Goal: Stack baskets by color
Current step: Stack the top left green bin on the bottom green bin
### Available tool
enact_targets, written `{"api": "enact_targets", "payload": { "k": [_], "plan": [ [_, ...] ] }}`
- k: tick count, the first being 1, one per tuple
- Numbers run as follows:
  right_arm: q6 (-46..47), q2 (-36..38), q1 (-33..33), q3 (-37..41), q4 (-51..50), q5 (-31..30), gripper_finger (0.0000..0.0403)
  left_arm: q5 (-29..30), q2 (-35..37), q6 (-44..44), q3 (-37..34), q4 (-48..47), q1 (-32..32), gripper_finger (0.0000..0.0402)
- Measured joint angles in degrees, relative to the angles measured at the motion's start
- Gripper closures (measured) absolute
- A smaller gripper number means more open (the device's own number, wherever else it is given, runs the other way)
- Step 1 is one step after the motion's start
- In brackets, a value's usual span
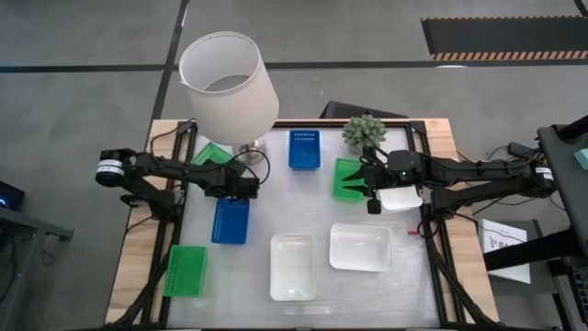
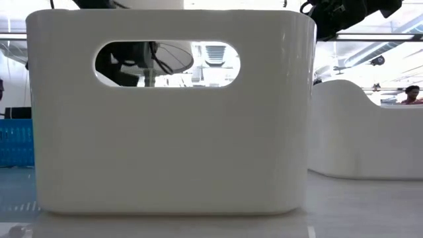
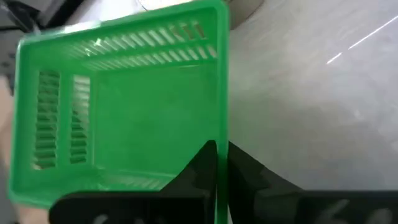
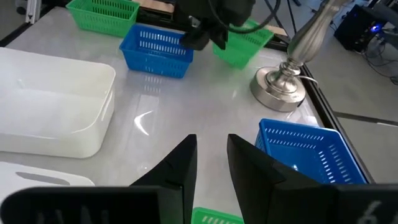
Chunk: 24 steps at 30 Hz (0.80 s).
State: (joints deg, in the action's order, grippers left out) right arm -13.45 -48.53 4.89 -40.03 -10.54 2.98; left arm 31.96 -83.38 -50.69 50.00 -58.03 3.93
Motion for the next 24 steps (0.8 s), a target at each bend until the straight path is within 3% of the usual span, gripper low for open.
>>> {"api": "enact_targets", "payload": {
  "k": [7,11,16,20,22,24],
  "plan": [
    [0.0,0.0,0.0,0.1,-0.1,0.0,0.0321,-0.2,0.7,1.1,10.4,-10.9,-6.6,0.0401],
    [0.0,0.0,0.0,0.2,-0.3,0.0,0.0321,-5.2,1.1,5.8,17.6,-14.9,-13.2,0.0401],
    [0.7,0.0,0.0,0.3,-0.3,0.0,0.0321,-14.4,1.9,10.8,26.0,-17.8,-26.2,0.0401],
    [0.9,0.0,0.0,0.3,-0.3,0.0,0.0321,-30.8,2.1,16.2,28.9,-17.8,-39.6,0.0401],
    [0.9,0.0,0.0,0.3,-0.3,0.0,0.0321,-32.9,2.1,12.8,29.1,-17.9,-46.8,0.0401],
    [1.0,0.0,0.0,0.3,-0.3,0.0,0.0321,-32.8,2.1,2.6,29.1,-17.7,-53.7,0.0401]
  ]
}}
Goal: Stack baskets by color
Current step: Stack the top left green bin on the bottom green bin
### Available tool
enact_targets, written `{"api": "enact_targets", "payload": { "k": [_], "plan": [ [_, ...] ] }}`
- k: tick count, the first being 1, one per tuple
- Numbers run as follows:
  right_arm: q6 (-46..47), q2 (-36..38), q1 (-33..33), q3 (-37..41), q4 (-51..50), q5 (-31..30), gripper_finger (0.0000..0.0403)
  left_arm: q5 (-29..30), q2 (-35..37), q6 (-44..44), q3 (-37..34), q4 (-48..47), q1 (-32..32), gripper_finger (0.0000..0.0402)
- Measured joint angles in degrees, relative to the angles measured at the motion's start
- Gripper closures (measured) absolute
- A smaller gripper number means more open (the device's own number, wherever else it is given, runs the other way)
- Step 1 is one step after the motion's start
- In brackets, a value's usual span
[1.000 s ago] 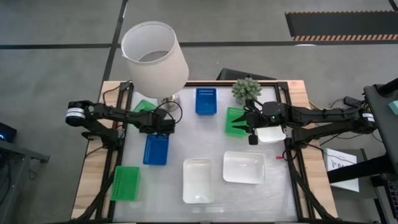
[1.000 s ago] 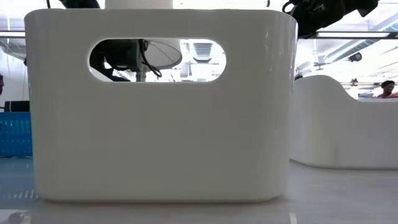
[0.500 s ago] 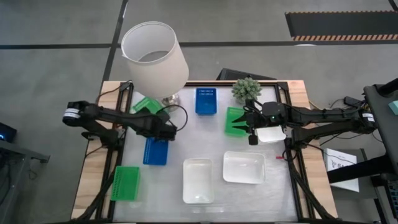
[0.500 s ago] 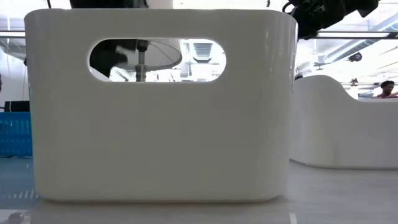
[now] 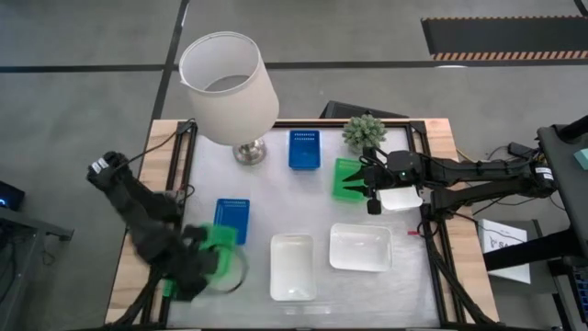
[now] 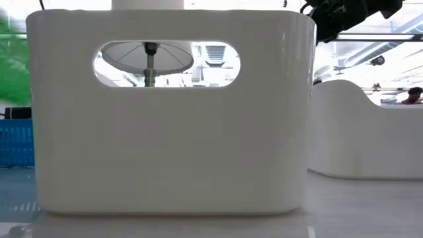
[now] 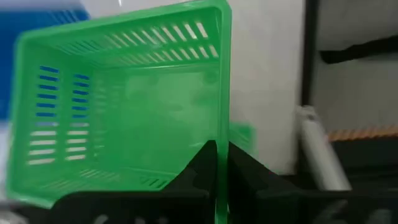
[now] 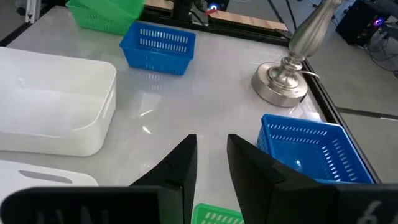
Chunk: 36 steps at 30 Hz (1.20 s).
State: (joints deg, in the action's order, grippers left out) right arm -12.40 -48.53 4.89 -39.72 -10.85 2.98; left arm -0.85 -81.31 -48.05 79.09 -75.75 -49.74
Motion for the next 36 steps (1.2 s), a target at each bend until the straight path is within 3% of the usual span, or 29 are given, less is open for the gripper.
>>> {"api": "enact_targets", "payload": {
  "k": [5,9,24,36],
  "plan": [
    [0.0,0.0,0.0,0.0,0.0,0.0,0.0321,2.1,-0.9,-22.6,0.0,2.2,-13.8,0.0401],
    [1.1,0.0,0.0,0.0,0.0,0.0,0.0321,5.8,-3.7,-24.3,0.0,2.1,-18.7,0.0401],
    [2.3,0.0,0.0,1.8,0.9,0.0,0.0321,-0.6,-10.8,-25.5,-0.7,0.1,-19.3,0.0398],
    [1.3,0.0,0.0,1.8,0.9,0.0,0.0321,-1.3,-10.5,-31.2,-0.7,-1.3,-19.2,0.0277]
  ]
}}
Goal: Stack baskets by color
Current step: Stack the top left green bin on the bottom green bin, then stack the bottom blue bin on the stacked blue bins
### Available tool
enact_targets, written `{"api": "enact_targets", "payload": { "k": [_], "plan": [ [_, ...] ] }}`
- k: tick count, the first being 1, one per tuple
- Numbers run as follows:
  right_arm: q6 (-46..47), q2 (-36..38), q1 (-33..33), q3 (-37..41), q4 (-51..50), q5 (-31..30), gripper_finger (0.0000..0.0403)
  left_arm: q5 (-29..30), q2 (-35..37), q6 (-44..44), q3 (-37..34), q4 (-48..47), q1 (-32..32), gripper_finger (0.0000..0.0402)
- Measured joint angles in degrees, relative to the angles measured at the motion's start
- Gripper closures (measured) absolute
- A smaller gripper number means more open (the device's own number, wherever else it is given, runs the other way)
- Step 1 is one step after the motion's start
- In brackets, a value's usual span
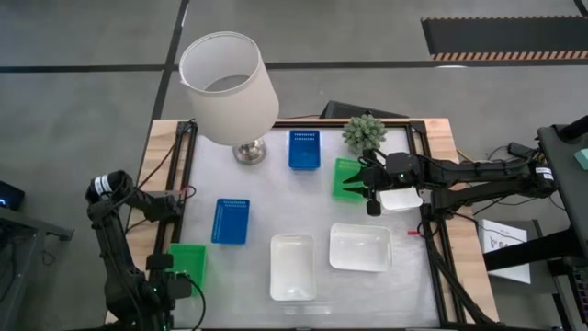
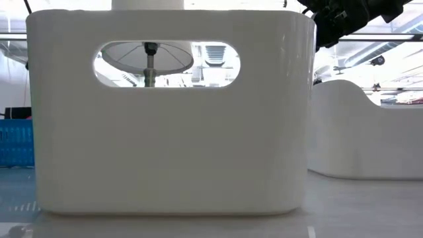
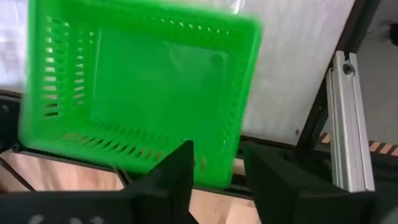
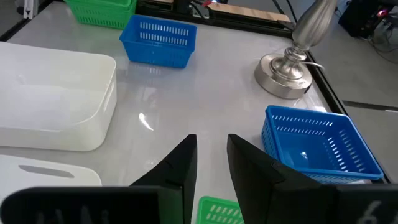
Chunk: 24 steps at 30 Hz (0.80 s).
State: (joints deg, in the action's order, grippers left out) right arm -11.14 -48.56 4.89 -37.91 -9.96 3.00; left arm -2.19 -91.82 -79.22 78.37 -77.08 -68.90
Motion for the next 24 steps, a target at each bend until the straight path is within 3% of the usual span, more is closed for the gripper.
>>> {"api": "enact_targets", "payload": {
  "k": [8,14,18,24],
  "plan": [
    [0.0,0.0,0.0,0.0,0.0,0.0,0.0321,0.1,2.2,0.0,2.0,0.0,6.0,0.0259],
    [-0.4,0.0,0.0,0.0,0.0,0.0,0.0321,4.6,2.0,3.2,0.4,0.0,12.9,0.0259],
    [-0.3,0.0,0.0,0.0,0.0,0.0,0.0321,10.4,2.0,9.6,0.3,0.1,18.9,0.0259],
    [-0.3,0.0,0.0,0.0,0.0,0.0,0.0321,15.2,2.1,29.4,-0.1,0.5,27.8,0.0259]
  ]
}}
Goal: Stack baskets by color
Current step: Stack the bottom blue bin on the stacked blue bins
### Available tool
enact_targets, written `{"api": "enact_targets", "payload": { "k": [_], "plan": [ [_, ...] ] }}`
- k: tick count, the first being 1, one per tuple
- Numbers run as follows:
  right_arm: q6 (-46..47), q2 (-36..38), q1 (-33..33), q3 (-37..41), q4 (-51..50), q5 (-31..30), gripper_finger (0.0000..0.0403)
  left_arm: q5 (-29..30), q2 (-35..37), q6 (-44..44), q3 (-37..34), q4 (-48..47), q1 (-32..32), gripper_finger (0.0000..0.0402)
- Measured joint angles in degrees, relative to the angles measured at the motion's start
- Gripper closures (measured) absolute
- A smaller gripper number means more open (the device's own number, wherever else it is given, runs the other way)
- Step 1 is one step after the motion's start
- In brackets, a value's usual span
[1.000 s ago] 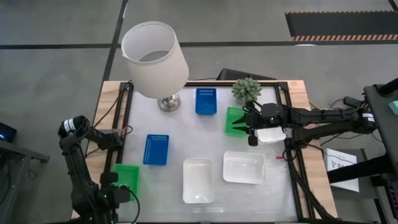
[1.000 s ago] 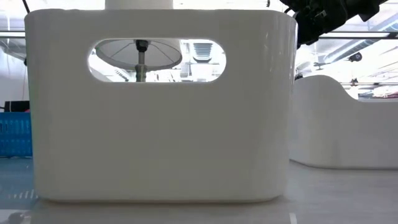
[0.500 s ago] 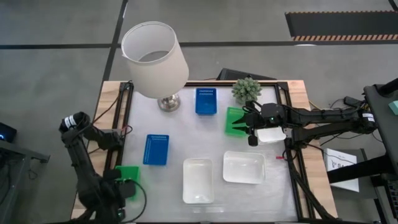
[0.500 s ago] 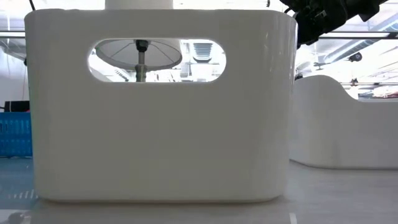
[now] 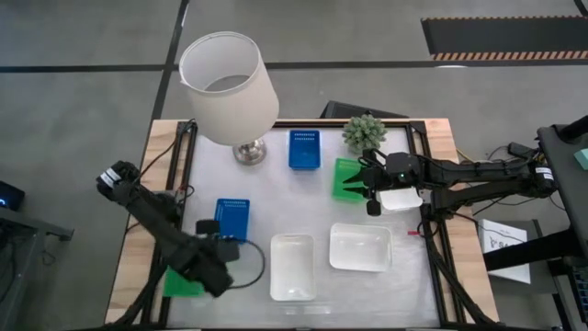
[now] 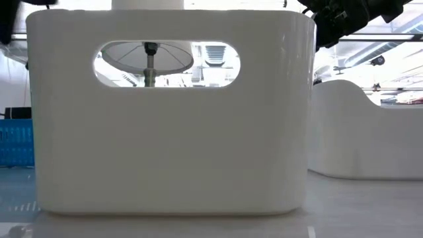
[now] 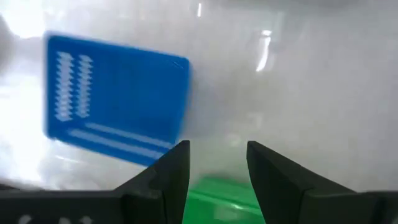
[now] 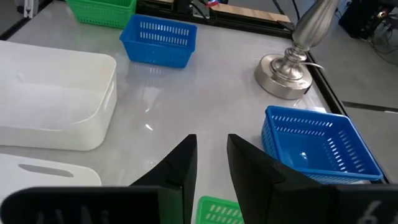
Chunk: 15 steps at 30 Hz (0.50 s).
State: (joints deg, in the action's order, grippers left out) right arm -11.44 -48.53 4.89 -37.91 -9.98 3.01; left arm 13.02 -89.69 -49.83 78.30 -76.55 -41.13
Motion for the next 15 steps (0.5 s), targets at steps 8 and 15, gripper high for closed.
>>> {"api": "enact_targets", "payload": {
  "k": [8,15],
  "plan": [
    [0.2,0.0,0.0,0.1,-0.2,0.1,0.0321,1.5,0.6,16.0,-8.5,4.4,8.0,0.0259],
    [0.3,0.0,0.0,0.1,-0.1,0.2,0.0321,-5.5,4.1,18.8,-19.5,15.1,10.7,0.0259]
  ]
}}
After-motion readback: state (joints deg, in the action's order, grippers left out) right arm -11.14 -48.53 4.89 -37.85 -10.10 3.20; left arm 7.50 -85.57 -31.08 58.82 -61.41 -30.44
